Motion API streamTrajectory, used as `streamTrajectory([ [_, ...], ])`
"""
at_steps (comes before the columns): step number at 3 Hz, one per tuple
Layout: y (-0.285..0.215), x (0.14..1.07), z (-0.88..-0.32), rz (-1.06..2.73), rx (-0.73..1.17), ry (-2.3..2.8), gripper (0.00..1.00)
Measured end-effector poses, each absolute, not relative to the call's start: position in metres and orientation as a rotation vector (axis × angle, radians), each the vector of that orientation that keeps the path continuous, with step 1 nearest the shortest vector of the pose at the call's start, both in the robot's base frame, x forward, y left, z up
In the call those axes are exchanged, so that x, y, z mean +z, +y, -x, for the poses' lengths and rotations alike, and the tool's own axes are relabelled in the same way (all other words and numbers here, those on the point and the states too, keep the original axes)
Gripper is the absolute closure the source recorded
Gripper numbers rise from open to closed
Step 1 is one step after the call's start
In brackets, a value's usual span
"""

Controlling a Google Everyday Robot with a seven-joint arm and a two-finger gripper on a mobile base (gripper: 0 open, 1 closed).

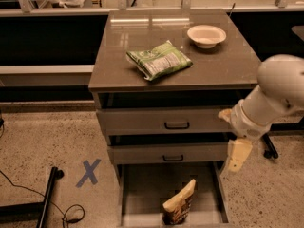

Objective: Pick brown chip bag from bottom drawer and place on counter

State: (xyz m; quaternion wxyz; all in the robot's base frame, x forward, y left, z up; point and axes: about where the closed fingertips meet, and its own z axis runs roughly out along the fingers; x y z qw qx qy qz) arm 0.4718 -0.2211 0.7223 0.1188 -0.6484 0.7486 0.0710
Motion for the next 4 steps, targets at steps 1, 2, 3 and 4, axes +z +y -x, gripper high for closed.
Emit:
streamTrajectory([
  [1,-0.226,0.68,-0.488,1.71,0.358,2.043,0.0],
  [2,-0.249,0.664,-0.471,1.654,0.402,2.019,0.0],
  [3,-0.261,0.649,-0.486,1.698,0.367,1.979,0.0],
  [4,-0.266,0.604,-0.493,1.78,0.466,1.865,0.0],
])
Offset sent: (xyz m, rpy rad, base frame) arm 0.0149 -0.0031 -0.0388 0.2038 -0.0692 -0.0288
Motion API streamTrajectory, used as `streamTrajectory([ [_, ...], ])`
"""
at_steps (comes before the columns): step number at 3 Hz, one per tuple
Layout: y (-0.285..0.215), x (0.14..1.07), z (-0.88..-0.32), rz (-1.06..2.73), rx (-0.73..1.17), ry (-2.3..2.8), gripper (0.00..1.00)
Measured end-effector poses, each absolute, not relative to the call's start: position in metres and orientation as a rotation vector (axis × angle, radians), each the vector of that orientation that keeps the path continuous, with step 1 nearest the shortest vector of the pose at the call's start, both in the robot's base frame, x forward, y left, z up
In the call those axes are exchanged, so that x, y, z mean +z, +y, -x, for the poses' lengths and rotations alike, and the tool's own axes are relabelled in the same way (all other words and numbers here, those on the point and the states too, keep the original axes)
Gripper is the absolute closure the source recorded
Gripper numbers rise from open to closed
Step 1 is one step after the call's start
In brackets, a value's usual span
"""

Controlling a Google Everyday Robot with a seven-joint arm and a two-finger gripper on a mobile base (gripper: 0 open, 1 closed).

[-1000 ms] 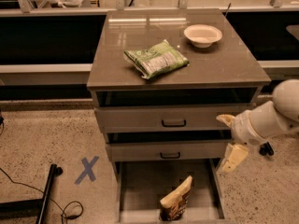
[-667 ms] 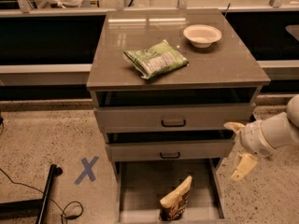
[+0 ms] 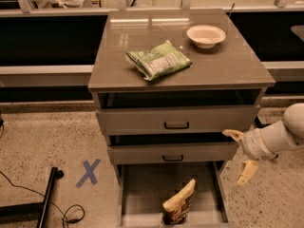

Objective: Pick brown chip bag from bottom drawer and place on counter

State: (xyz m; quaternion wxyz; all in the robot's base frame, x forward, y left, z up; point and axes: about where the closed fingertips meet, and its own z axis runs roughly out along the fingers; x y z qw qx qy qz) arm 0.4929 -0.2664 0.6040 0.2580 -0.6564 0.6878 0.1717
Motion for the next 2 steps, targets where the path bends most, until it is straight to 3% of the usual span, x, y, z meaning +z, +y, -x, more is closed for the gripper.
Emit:
streamTrajectory([
  [2,-0.2565,0.5901,-0.482,2.031,0.601,1.537,0.0],
])
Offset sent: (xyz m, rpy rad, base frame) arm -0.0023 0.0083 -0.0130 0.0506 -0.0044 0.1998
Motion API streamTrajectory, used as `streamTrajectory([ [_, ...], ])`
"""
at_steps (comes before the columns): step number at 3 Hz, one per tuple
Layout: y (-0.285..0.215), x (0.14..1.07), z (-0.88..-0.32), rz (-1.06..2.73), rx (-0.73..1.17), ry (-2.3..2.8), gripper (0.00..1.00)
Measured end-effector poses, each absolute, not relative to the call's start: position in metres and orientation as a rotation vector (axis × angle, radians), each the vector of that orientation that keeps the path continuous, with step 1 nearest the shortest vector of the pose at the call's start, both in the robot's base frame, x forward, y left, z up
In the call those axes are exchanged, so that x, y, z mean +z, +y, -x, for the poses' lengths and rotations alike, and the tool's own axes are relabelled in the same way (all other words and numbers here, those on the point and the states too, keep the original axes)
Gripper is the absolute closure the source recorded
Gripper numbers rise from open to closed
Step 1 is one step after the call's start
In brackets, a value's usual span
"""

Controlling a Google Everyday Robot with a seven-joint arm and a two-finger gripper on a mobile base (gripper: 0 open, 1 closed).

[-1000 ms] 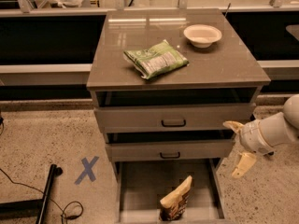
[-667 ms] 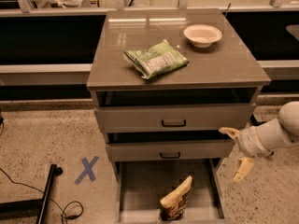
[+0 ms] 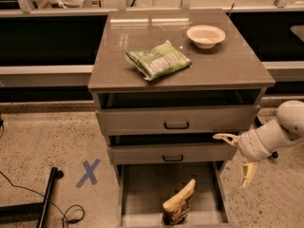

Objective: Pick brown chip bag from bottom drawer and place on counter

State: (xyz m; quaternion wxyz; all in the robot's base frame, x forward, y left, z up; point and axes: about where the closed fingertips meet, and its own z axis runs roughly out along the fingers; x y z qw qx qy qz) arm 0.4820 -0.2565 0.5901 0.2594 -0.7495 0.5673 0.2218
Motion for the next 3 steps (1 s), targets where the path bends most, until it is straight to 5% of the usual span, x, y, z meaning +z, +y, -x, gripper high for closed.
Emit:
streamTrajectory([
  [3,-0.235,0.492,-0.485,2.082,0.424,1.423,0.0],
])
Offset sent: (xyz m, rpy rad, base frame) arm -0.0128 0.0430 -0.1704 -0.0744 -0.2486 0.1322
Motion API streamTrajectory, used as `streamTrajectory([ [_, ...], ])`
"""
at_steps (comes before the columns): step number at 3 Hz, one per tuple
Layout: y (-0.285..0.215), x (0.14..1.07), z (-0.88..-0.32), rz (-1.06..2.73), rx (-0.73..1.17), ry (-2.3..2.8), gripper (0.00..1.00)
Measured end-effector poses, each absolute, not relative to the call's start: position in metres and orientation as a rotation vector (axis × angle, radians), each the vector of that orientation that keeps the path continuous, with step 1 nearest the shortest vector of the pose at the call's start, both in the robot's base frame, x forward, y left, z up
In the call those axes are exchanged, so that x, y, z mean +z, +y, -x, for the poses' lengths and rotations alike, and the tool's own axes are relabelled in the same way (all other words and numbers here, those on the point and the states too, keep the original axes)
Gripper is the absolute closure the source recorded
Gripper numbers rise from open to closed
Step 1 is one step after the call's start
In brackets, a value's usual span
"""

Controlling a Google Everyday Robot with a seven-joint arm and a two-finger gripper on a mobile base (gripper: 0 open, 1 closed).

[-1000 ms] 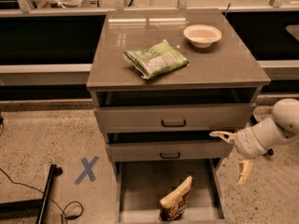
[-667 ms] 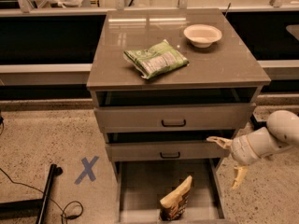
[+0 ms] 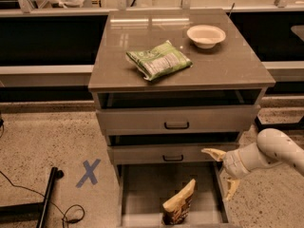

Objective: Pick brown chip bag from bottom drawer and place on counter

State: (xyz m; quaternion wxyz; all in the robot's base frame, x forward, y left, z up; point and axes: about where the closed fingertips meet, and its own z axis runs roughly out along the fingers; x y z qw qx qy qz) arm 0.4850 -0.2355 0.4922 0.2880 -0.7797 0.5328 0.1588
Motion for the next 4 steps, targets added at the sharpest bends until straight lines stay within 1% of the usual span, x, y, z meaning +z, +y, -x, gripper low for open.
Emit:
streamTrajectory([
  [1,-0.224,0.458,-0.487,2.156,0.548,1.438,0.0],
  [2,-0.213,0.393,-0.489,2.215,0.668,1.418,0.0],
  [3,-0.202,0.332,-0.484,2.287,0.704,1.407,0.0],
  [4,-0.192,0.295,-0.483,2.307,0.657,1.407,0.0],
])
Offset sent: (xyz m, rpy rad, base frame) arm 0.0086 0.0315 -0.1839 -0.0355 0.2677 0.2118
